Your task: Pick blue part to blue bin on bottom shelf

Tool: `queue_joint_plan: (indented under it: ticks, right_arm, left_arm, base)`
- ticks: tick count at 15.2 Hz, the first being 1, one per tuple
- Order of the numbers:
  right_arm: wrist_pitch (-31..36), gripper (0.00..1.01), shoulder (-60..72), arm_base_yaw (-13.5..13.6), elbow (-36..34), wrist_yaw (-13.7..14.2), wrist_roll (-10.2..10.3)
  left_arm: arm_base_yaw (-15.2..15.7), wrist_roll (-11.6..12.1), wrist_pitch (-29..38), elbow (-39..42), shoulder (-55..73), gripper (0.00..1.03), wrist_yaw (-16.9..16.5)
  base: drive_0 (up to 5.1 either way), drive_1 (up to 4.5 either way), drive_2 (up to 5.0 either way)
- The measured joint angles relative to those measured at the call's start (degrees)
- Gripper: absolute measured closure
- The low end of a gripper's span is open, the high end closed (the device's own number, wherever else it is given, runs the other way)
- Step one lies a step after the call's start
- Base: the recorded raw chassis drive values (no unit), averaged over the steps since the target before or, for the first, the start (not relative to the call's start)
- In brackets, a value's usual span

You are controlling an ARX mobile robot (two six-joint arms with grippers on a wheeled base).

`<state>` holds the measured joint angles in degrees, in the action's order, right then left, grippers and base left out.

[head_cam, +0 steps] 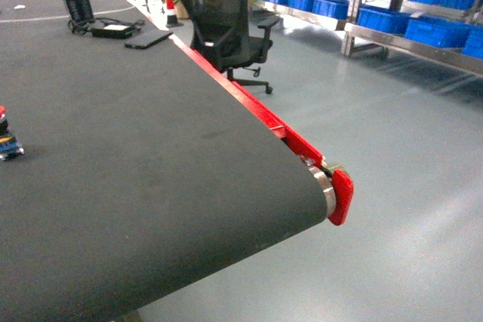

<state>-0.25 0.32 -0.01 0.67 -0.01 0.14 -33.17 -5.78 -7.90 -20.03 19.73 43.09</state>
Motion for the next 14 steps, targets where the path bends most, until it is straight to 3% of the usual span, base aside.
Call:
queue_joint_plan:
  ticks: [14]
  right_arm:
    - [0.00, 0.03, -0.02, 0.00, 0.00, 0.00, 0.00]
  left_arm:
    - [0.00, 0.00, 0.00, 0.00, 0.00, 0.59, -0.02]
  base:
    - [-1.6, -1.60, -1.6]
